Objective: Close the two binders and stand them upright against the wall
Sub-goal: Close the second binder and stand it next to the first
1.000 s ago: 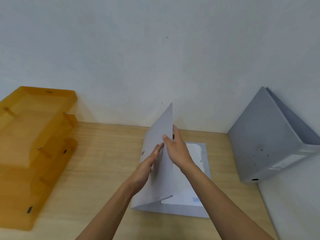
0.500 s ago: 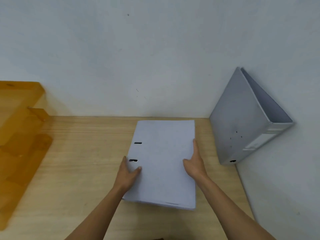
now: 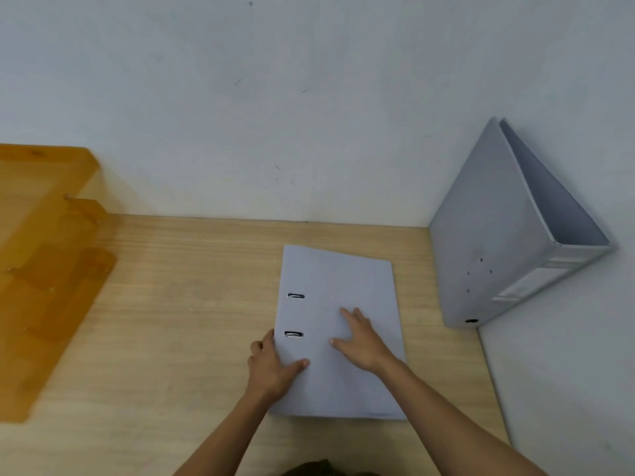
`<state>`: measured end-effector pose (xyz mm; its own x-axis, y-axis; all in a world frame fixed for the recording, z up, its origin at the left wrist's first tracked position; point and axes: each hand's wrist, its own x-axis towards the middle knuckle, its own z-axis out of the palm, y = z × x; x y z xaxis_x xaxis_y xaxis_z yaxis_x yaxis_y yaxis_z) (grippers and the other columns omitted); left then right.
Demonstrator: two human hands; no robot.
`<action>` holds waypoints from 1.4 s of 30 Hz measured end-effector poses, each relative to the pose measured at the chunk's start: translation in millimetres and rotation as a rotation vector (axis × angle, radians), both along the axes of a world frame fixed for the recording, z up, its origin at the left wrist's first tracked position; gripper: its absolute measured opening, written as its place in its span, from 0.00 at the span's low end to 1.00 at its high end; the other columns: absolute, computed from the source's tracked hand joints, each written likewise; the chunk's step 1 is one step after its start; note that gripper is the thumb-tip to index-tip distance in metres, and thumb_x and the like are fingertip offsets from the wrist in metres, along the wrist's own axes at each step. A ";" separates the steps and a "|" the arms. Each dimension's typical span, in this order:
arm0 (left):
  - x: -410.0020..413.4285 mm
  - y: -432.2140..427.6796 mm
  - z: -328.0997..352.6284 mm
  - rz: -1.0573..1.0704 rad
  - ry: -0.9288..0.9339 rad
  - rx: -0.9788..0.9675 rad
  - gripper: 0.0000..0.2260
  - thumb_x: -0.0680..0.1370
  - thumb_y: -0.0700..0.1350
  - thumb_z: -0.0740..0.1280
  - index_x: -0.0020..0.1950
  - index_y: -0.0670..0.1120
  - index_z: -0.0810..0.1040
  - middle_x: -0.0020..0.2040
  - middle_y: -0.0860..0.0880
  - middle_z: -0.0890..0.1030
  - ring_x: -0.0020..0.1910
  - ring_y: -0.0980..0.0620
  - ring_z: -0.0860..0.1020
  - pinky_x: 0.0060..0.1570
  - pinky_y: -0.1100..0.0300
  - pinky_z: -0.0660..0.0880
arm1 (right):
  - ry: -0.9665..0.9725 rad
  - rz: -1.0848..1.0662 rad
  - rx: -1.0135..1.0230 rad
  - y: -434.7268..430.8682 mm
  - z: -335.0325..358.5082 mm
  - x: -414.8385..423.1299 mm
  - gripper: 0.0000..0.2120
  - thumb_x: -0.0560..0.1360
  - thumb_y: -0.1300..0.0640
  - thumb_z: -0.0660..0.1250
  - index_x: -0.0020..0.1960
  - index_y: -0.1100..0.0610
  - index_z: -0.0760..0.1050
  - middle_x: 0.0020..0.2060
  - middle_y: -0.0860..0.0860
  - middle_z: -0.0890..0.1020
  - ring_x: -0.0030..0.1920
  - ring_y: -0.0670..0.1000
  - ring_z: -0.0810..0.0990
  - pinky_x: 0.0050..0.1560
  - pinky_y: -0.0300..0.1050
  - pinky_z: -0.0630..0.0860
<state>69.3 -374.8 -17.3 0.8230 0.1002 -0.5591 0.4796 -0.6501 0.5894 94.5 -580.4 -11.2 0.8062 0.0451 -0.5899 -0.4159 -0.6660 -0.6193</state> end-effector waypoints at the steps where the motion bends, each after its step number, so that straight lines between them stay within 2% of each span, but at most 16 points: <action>1: 1.4 0.3 -2.9 0.019 -0.003 -0.042 0.50 0.62 0.59 0.77 0.79 0.46 0.61 0.69 0.41 0.69 0.69 0.39 0.68 0.70 0.47 0.66 | 0.015 0.009 0.010 0.3 -2.0 -0.1 0.38 0.80 0.47 0.66 0.83 0.50 0.51 0.84 0.53 0.44 0.83 0.57 0.41 0.81 0.53 0.48; 3: 2.8 1.7 -5.0 0.067 0.011 -0.132 0.52 0.58 0.59 0.78 0.78 0.46 0.62 0.70 0.43 0.71 0.70 0.41 0.70 0.69 0.46 0.70 | 0.011 0.014 0.006 -0.9 -5.8 -3.3 0.36 0.81 0.47 0.64 0.83 0.50 0.53 0.84 0.52 0.44 0.83 0.56 0.40 0.81 0.53 0.47; 5: 4.5 4.4 -9.3 0.134 0.012 -0.220 0.49 0.57 0.57 0.80 0.75 0.47 0.67 0.68 0.45 0.77 0.65 0.44 0.77 0.64 0.44 0.76 | 0.005 0.003 0.022 -3.7 -6.7 -6.9 0.34 0.81 0.46 0.63 0.83 0.51 0.53 0.84 0.51 0.44 0.83 0.55 0.41 0.81 0.53 0.47; 8: 7.7 0.5 0.8 0.291 0.027 -0.358 0.32 0.67 0.50 0.80 0.68 0.47 0.74 0.61 0.45 0.83 0.54 0.47 0.84 0.50 0.52 0.80 | 0.030 -0.011 0.067 -6.6 -4.2 -12.8 0.33 0.83 0.45 0.59 0.83 0.51 0.52 0.84 0.50 0.44 0.83 0.53 0.40 0.81 0.52 0.46; 9: 11.2 -3.3 5.9 0.361 0.042 -0.405 0.26 0.70 0.52 0.79 0.65 0.47 0.77 0.59 0.46 0.85 0.51 0.48 0.84 0.45 0.55 0.80 | 0.046 0.002 0.069 -6.3 -2.3 -15.0 0.32 0.83 0.44 0.57 0.83 0.50 0.52 0.84 0.50 0.43 0.83 0.53 0.39 0.81 0.54 0.45; 11: 15.4 -6.7 16.6 0.452 0.128 -0.503 0.24 0.72 0.63 0.72 0.58 0.46 0.82 0.52 0.46 0.87 0.47 0.48 0.85 0.40 0.56 0.77 | 0.079 0.059 0.029 -1.2 2.7 -20.4 0.31 0.84 0.41 0.52 0.83 0.47 0.48 0.83 0.50 0.39 0.82 0.56 0.36 0.80 0.62 0.42; 13: 13.9 -10.7 29.2 0.474 0.239 -0.614 0.27 0.77 0.67 0.62 0.55 0.46 0.84 0.49 0.45 0.87 0.47 0.46 0.84 0.42 0.54 0.76 | 0.089 0.083 -0.013 3.4 10.9 -25.2 0.30 0.83 0.38 0.47 0.83 0.43 0.44 0.83 0.48 0.36 0.82 0.59 0.33 0.78 0.67 0.39; 15: 11.7 -15.8 33.6 0.489 0.311 -0.814 0.32 0.78 0.69 0.57 0.62 0.44 0.82 0.54 0.40 0.86 0.51 0.41 0.84 0.48 0.50 0.78 | 0.071 0.036 0.011 4.8 23.2 -27.7 0.30 0.83 0.36 0.44 0.82 0.39 0.41 0.82 0.47 0.35 0.81 0.61 0.31 0.77 0.68 0.36; 18: 11.9 -28.2 45.9 0.469 0.336 -1.126 0.32 0.79 0.68 0.56 0.69 0.47 0.79 0.64 0.38 0.83 0.61 0.37 0.83 0.61 0.42 0.77 | 0.021 -0.046 0.084 8.3 43.6 -27.5 0.31 0.82 0.34 0.44 0.81 0.38 0.38 0.82 0.46 0.36 0.81 0.58 0.33 0.77 0.66 0.34; 21: 17.1 -41.0 68.1 0.361 0.330 -1.223 0.29 0.79 0.66 0.57 0.69 0.48 0.79 0.65 0.38 0.82 0.62 0.38 0.82 0.61 0.41 0.76 | -0.026 -0.099 0.094 16.1 58.9 -22.7 0.33 0.81 0.33 0.44 0.81 0.39 0.36 0.83 0.47 0.37 0.82 0.56 0.34 0.78 0.65 0.34; 26: 29.7 -50.6 97.4 0.114 0.204 -1.118 0.22 0.80 0.59 0.61 0.69 0.50 0.77 0.64 0.43 0.84 0.63 0.43 0.82 0.64 0.43 0.75 | -0.144 -0.214 0.225 12.2 87.5 -15.1 0.36 0.76 0.26 0.44 0.80 0.35 0.37 0.83 0.43 0.42 0.83 0.49 0.39 0.80 0.63 0.40; 30: 37.1 -55.1 120.5 -0.029 0.039 -1.074 0.20 0.80 0.51 0.68 0.72 0.50 0.73 0.65 0.44 0.83 0.63 0.43 0.82 0.63 0.42 0.78 | -0.336 -0.249 0.372 -2.8 113.0 -8.8 0.39 0.73 0.23 0.48 0.80 0.34 0.48 0.82 0.39 0.54 0.81 0.42 0.54 0.81 0.56 0.53; 33: 38.6 -66.5 132.8 -0.182 -0.099 -0.977 0.24 0.75 0.43 0.75 0.70 0.50 0.74 0.63 0.46 0.84 0.61 0.44 0.84 0.56 0.44 0.82 | -0.462 -0.279 0.435 -22.5 132.7 -8.3 0.35 0.73 0.25 0.55 0.78 0.34 0.59 0.78 0.38 0.65 0.76 0.40 0.67 0.77 0.52 0.65; 36: 33.2 -85.4 129.1 -0.323 -0.245 -0.846 0.29 0.72 0.36 0.77 0.71 0.47 0.74 0.62 0.49 0.85 0.59 0.53 0.84 0.51 0.58 0.82 | -0.549 -0.230 0.445 -44.4 143.4 -16.2 0.35 0.75 0.30 0.61 0.79 0.39 0.61 0.75 0.40 0.72 0.72 0.40 0.73 0.72 0.50 0.73; 38: 30.1 -96.7 119.1 -0.355 -0.306 -0.749 0.33 0.71 0.35 0.78 0.72 0.48 0.71 0.61 0.52 0.84 0.58 0.59 0.83 0.49 0.65 0.80 | -0.588 -0.222 0.430 -59.0 143.7 -25.2 0.33 0.77 0.36 0.64 0.79 0.44 0.63 0.72 0.43 0.76 0.70 0.43 0.76 0.68 0.49 0.76; 42: 27.6 -114.2 101.8 -0.446 -0.326 -0.645 0.40 0.69 0.37 0.79 0.76 0.50 0.64 0.63 0.58 0.80 0.60 0.65 0.80 0.49 0.68 0.79 | -0.609 -0.287 0.422 -86.3 132.1 -51.7 0.30 0.77 0.46 0.69 0.77 0.49 0.68 0.70 0.44 0.79 0.69 0.44 0.77 0.67 0.46 0.78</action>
<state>96.8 -488.9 84.5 0.8398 -0.5288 -0.1232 0.0000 -0.2269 0.9739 42.8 -666.7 120.8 0.9955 -0.0921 -0.0211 -0.0430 -0.2419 -0.9693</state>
